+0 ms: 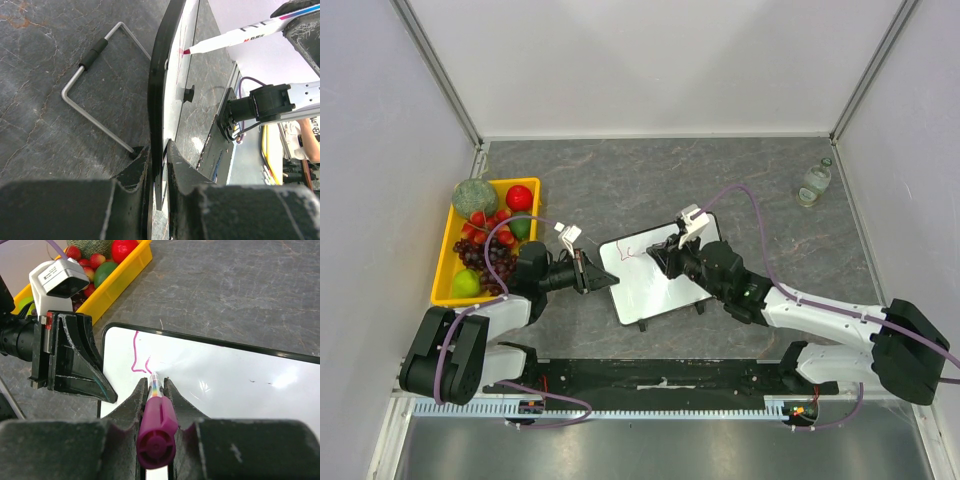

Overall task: Write a sentence on the whiteboard
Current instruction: Write on the whiteboard with the whiteboard.

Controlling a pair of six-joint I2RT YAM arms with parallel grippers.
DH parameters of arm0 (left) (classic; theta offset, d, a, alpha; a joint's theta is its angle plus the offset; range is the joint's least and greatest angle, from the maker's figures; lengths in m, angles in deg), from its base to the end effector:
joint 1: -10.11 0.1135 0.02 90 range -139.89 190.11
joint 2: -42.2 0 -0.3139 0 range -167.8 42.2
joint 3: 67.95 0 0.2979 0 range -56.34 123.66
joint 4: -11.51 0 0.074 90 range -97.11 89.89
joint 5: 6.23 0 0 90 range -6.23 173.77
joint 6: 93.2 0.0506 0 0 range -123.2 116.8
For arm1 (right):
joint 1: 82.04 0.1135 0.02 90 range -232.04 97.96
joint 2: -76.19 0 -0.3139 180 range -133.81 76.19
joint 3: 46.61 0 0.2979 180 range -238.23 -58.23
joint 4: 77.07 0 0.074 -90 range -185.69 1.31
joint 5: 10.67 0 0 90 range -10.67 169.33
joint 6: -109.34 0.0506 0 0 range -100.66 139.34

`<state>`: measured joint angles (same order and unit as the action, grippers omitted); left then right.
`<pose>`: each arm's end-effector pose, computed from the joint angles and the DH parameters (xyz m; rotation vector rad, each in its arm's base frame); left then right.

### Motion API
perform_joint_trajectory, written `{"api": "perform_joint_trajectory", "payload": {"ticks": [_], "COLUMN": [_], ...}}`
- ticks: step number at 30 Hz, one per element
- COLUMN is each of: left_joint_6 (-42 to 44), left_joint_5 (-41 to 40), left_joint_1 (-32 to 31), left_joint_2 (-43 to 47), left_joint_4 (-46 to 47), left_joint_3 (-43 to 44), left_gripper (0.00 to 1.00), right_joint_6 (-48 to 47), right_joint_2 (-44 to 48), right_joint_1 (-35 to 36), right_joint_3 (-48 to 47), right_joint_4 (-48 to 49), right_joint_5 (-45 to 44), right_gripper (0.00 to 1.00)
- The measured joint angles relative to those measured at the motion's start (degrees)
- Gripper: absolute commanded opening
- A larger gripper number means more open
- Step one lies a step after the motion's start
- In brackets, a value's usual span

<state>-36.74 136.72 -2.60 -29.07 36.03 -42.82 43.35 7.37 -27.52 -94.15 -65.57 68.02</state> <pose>0.2084 -0.0884 0.1575 0.2961 2.0353 -1.4121 0.1857 0.2434 0.2771 -0.3299 1.7820 0.8244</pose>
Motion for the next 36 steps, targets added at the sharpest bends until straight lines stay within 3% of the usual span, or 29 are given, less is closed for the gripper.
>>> {"api": "perform_joint_trajectory", "payload": {"ticks": [27, 36], "left_joint_6": [-0.1, 0.0], "left_joint_5": [-0.1, 0.2], "left_joint_1": [0.0, 0.0], "left_joint_2": [-0.3, -0.3], "left_joint_4": [0.0, 0.3], "left_joint_3": [0.0, 0.0], "left_gripper": [0.02, 0.02], "right_joint_6": [0.3, 1.4], "right_joint_2": [-3.5, 0.0], "right_joint_1": [0.0, -0.3], "right_joint_3": [-4.2, -4.1], "right_joint_4": [0.4, -1.8], "right_joint_5": [-2.2, -1.4], "right_gripper": [0.0, 0.0]}}
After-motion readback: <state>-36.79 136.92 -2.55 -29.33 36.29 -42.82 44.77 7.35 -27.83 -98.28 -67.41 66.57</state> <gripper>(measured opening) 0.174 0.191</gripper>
